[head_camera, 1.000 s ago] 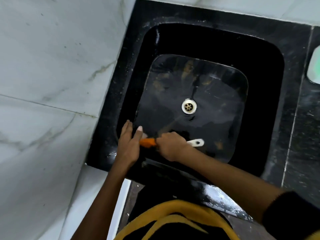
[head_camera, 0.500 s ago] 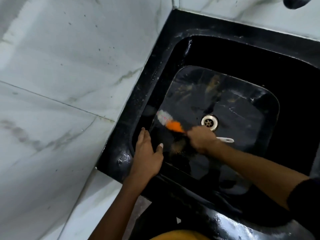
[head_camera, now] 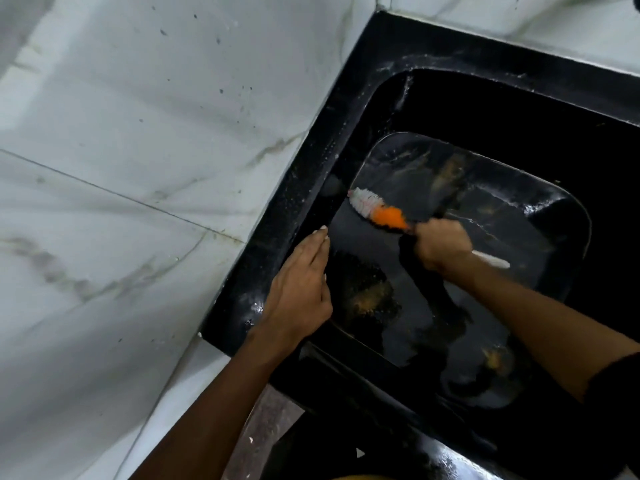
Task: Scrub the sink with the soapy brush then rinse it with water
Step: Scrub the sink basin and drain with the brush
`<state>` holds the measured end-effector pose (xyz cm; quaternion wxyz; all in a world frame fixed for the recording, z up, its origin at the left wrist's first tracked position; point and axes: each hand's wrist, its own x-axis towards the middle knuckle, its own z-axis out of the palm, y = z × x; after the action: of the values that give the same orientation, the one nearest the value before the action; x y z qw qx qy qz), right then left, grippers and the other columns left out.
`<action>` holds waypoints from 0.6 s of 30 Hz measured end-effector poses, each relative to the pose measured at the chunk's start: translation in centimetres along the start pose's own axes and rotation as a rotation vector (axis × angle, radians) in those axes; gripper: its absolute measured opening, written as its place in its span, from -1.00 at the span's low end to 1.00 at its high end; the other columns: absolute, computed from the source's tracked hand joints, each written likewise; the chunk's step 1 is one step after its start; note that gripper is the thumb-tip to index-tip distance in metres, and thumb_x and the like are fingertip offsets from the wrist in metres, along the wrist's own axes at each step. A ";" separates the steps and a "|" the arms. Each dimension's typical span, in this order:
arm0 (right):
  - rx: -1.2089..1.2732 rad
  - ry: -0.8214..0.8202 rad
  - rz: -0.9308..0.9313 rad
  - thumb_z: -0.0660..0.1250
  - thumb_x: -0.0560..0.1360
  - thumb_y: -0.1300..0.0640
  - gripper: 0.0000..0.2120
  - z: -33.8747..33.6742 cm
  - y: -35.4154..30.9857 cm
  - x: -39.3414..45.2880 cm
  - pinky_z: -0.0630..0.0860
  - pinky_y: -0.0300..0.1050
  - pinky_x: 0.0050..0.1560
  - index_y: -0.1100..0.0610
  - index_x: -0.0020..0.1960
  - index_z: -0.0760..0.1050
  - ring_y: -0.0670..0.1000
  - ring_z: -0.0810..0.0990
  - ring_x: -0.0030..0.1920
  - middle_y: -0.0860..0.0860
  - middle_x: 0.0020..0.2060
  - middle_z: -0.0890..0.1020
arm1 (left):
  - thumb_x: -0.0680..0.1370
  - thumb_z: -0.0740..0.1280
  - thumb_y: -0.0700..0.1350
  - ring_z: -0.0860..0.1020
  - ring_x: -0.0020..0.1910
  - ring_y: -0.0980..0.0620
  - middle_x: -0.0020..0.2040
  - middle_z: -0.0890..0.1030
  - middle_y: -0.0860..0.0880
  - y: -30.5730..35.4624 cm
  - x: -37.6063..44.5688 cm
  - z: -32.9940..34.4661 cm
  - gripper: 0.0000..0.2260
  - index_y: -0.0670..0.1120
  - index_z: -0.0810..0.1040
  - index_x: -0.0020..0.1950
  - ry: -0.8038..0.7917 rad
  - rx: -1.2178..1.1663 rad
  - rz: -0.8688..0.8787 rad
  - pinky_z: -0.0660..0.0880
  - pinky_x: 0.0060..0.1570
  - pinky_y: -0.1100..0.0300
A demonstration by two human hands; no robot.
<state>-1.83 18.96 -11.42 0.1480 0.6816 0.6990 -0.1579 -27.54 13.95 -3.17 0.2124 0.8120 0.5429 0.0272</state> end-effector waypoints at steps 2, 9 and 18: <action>0.126 0.080 0.227 0.18 0.56 0.09 -0.75 -0.7 1.3 2.4 0.51 0.00 0.02 0.20 0.08 0.56 0.23 0.61 0.06 0.20 0.04 0.62 | 0.43 0.30 -0.35 0.23 0.54 -0.05 0.56 0.29 -0.13 -0.8 0.3 -0.2 -0.40 -0.29 0.34 0.49 -0.008 0.023 0.062 0.18 0.51 0.21; 0.720 -0.039 0.439 0.20 0.55 0.13 -0.70 -1.1 -8.7 2.3 0.47 0.08 0.18 0.21 0.23 0.46 0.24 0.52 0.23 0.22 0.20 0.54 | 0.41 0.29 -0.39 0.24 0.55 -0.03 0.54 0.32 -0.10 -1.0 0.3 -0.1 -0.42 -0.30 0.39 0.46 0.045 -0.065 0.080 0.18 0.51 0.23; 1.001 -0.169 0.589 0.22 0.53 0.05 -0.64 0.6 -11.1 4.9 0.49 0.04 0.16 0.25 0.21 0.52 0.24 0.53 0.24 0.22 0.23 0.55 | 0.37 0.26 -0.40 0.24 0.55 0.02 0.54 0.33 -0.07 -1.2 0.5 0.4 -0.40 -0.31 0.40 0.45 0.052 -0.089 0.063 0.19 0.50 0.24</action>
<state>-13.03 22.86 -13.83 -0.0990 0.8190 0.3065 -0.4749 -28.22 14.68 -4.06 0.2331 0.8176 0.5205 0.0790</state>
